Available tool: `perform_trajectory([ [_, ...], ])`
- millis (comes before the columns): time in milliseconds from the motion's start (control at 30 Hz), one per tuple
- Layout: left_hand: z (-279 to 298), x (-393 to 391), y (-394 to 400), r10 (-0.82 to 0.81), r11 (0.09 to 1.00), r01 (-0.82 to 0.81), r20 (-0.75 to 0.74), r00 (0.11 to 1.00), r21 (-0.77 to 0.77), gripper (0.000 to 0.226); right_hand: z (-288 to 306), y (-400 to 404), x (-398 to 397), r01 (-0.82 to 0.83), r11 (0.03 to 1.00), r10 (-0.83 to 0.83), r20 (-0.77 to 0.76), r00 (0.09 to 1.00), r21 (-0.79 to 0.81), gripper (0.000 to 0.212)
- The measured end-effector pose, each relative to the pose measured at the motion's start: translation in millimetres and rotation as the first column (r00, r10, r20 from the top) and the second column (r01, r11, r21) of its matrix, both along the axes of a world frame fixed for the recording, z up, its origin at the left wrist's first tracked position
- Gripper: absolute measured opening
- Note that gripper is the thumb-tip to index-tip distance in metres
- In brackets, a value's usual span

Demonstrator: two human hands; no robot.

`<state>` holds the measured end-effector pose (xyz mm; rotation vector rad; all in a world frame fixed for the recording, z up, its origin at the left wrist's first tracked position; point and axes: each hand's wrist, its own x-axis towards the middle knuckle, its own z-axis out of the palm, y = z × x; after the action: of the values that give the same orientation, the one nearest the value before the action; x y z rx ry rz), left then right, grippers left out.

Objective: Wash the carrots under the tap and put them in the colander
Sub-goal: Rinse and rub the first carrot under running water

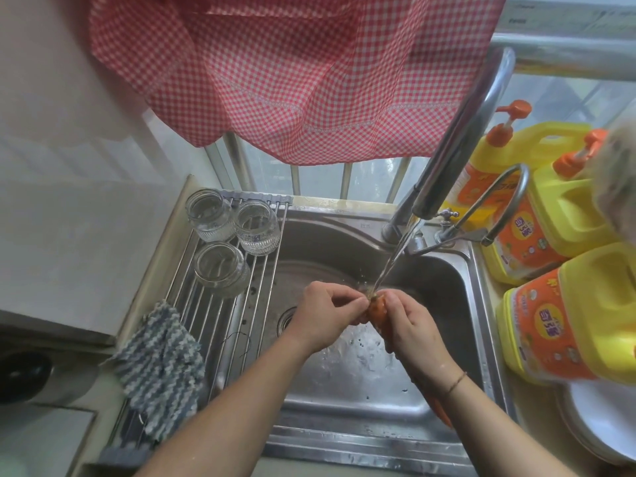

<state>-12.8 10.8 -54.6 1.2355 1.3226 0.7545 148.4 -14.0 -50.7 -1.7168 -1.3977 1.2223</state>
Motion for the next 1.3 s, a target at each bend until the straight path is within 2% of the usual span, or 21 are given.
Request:
perform_trajectory([
  [167, 0.4, -0.6, -2.4, -0.083, 0.993, 0.095, -0.162, 0.983, 0.072, 0.010, 3.2, -1.2, -1.9, 0.000, 0.997, 0.003, 0.038, 0.999, -0.073, 0.038],
  [300, 7.6, -3.5, -2.6, -0.185, 0.959, 0.240, -0.310, 0.932, 0.149, 0.011, 4.2, -4.8, -1.9, -0.008, 0.980, 0.015, 0.031, 0.999, -0.200, 0.041],
  [433, 7.1, -5.2, 1.0, -0.248, 0.882, 0.402, -0.484, 0.839, 0.245, 0.019, 5.0, -4.4, -3.3, -0.031, 0.976, 0.042, 0.046, 0.998, -0.216, 0.040],
  [533, 0.0, -2.2, 4.1, -0.187, 0.800, 0.480, -0.611, 0.769, 0.360, 0.028, 6.0, -2.7, -5.9, -0.029, 0.979, 0.043, 0.068, 0.997, -0.203, 0.040],
  [633, -4.7, -1.7, 4.5, -0.145, 0.793, 0.448, -0.586, 0.797, 0.414, 0.033, 8.3, -0.6, -6.2, -0.023, 0.975, 0.032, 0.039, 0.999, -0.222, 0.042],
  [800, 1.1, -2.2, 0.9, -0.163, 0.888, 0.318, -0.419, 0.893, 0.333, 0.024, 9.4, 3.1, -3.2, -0.018, 0.944, -0.002, -0.059, 0.998, -0.328, 0.044],
  [967, -1.0, -4.9, -1.5, -0.134, 0.872, 0.284, -0.364, 0.922, 0.399, 0.014, 11.7, 3.8, -0.4, -0.049, 0.919, -0.003, -0.131, 0.991, -0.391, 0.044],
  [1067, -3.4, -6.0, 0.7, -0.151, 0.813, 0.348, -0.407, 0.901, 0.467, 0.014, 13.2, 4.0, -1.6, -0.058, 0.911, 0.004, -0.131, 0.991, -0.407, 0.044],
  [1167, -3.0, -6.0, 3.0, -0.197, 0.764, 0.442, -0.483, 0.853, 0.470, 0.016, 13.1, 4.2, -4.5, -0.052, 0.911, 0.023, -0.074, 0.997, -0.409, 0.046],
  [1300, -4.5, -2.9, 5.0, -0.181, 0.756, 0.463, -0.531, 0.828, 0.463, 0.016, 8.7, 4.8, -7.1, -0.046, 0.925, 0.053, 0.009, 0.999, -0.377, 0.046],
])
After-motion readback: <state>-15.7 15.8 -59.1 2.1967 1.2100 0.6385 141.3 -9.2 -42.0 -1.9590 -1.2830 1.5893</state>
